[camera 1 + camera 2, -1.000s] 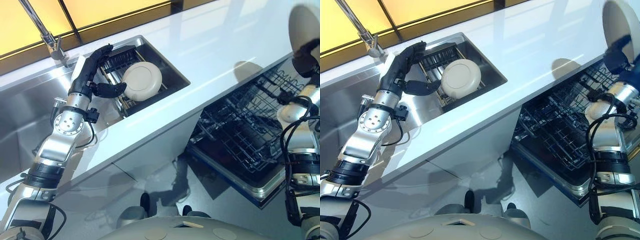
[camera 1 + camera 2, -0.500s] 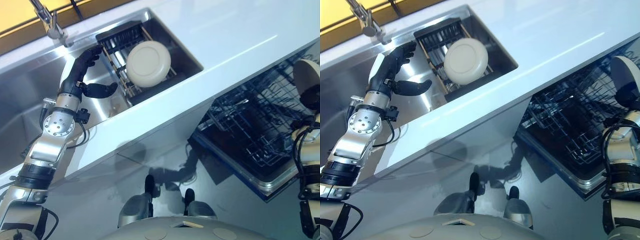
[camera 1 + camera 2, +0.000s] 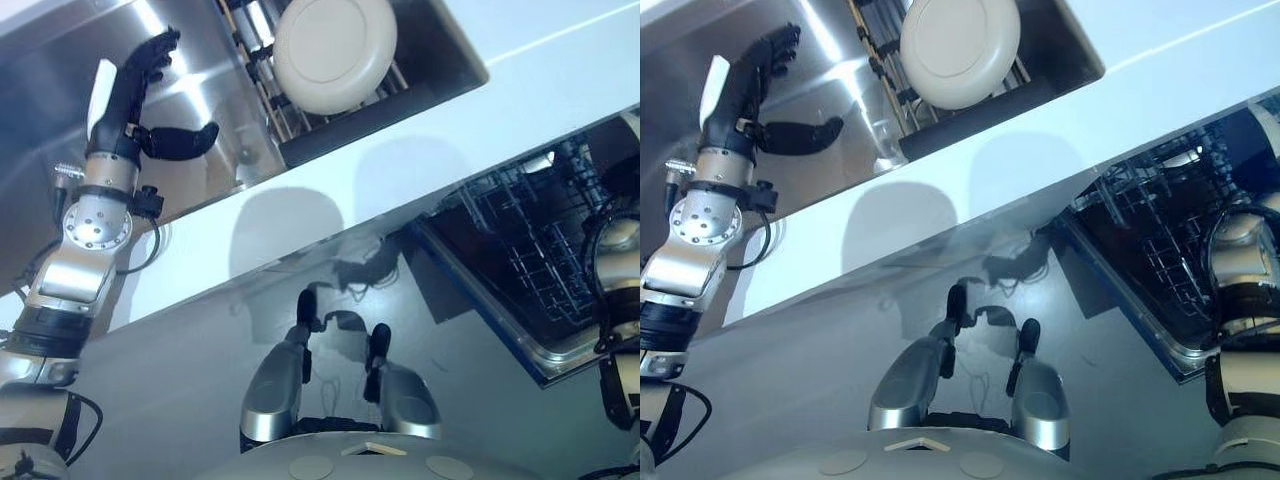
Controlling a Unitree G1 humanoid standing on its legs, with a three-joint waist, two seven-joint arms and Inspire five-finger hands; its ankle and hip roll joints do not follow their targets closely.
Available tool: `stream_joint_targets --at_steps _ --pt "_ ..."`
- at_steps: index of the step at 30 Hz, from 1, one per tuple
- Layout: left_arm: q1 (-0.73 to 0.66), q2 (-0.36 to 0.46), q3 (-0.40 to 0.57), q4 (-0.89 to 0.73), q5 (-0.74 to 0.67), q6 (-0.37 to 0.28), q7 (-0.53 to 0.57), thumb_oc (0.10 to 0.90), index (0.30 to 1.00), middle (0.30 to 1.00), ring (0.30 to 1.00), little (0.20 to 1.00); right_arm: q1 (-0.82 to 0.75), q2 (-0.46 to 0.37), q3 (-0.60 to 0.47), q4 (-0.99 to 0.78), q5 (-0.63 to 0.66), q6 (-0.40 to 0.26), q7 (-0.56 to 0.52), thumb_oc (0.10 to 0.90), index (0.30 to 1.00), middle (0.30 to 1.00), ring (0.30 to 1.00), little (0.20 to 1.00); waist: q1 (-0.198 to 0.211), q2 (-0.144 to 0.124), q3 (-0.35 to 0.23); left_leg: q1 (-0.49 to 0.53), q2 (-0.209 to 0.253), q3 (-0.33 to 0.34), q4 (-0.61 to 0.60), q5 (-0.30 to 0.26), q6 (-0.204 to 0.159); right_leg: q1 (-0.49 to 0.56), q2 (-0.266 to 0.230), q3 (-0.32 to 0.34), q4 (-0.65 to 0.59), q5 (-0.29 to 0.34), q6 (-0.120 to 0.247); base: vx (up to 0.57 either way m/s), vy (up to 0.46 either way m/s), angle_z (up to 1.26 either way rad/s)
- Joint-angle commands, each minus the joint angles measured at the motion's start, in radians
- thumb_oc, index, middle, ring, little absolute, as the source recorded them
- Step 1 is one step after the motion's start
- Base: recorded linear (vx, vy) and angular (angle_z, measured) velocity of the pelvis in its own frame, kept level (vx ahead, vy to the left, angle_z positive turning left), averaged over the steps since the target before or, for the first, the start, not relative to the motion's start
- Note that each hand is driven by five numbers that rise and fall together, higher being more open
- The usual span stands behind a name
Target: Pick up plates and place into dishwasher.
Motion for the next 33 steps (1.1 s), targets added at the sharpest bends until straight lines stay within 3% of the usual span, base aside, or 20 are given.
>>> stream_joint_targets --at_steps 1,6,7,9,14,20,33 --pt "-0.069 0.049 0.064 -0.033 -0.012 -0.109 0.069 0.800 0.900 0.900 0.900 0.900 -0.088 -0.175 0.091 -0.037 -0.009 0.056 0.004 0.100 0.300 0.300 0.300 0.200 0.011 0.004 -0.071 -0.035 -0.050 0.047 0.085 -0.123 -0.021 -0.142 0.066 0.004 0.198 -0.081 -0.046 -0.04 -0.041 0.05" --pt "-0.081 0.066 0.071 -0.042 -0.025 -0.104 0.071 0.800 0.900 0.900 0.900 0.900 -0.105 -0.161 0.141 0.000 -0.016 0.118 0.078 0.100 0.300 0.300 0.300 0.200 0.015 0.002 -0.059 -0.043 -0.044 0.045 0.087 -0.119 -0.022 -0.145 0.073 0.006 0.193 -0.078 -0.052 -0.03 -0.029 0.01" --pt "-0.082 0.068 0.072 -0.043 -0.026 -0.102 0.069 0.800 0.900 0.900 0.900 0.900 -0.109 -0.158 0.147 0.002 -0.022 0.129 0.091 0.525 0.665 0.665 0.665 0.625 0.016 0.002 -0.059 -0.041 -0.044 0.045 0.086 -0.118 -0.023 -0.142 0.074 0.007 0.190 -0.077 -0.052 0.00 0.000 0.00" --pt "-0.081 0.069 0.073 -0.047 -0.030 -0.099 0.069 0.800 0.900 0.900 0.900 0.900 -0.111 -0.153 0.155 0.002 -0.026 0.138 0.103 0.800 0.900 0.900 0.900 0.900 0.016 0.000 -0.060 -0.036 -0.043 0.046 0.083 -0.118 -0.023 -0.136 0.075 0.009 0.185 -0.076 -0.053 0.00 0.000 0.00" --pt "-0.072 0.069 0.083 -0.054 -0.029 -0.092 0.053 0.800 0.900 0.900 0.900 0.900 -0.087 -0.145 0.153 -0.020 -0.054 0.136 0.129 0.800 0.900 0.900 0.900 0.900 0.011 -0.011 -0.073 -0.006 -0.041 0.047 0.070 -0.122 -0.020 -0.109 0.079 0.015 0.168 -0.071 -0.049 0.00 0.000 0.00" --pt "-0.028 0.059 0.113 -0.062 -0.021 -0.093 0.030 0.800 0.900 0.900 0.900 0.900 0.005 -0.150 0.077 -0.084 -0.072 0.103 0.142 0.800 0.900 0.900 0.900 0.900 -0.009 -0.027 -0.111 0.059 -0.042 0.052 0.034 -0.130 -0.016 -0.054 0.084 0.032 0.121 -0.058 -0.037 0.02 0.022 0.00" --pt "0.049 0.033 0.143 -0.074 -0.010 -0.086 -0.015 0.800 0.900 0.900 0.900 0.900 0.196 -0.152 -0.128 -0.267 -0.052 -0.035 0.074 0.800 0.900 0.900 0.900 0.900 -0.046 -0.047 -0.217 0.185 -0.046 0.067 -0.019 -0.158 -0.005 0.055 0.090 0.063 0.041 -0.031 -0.011 0.03 0.058 -0.09"
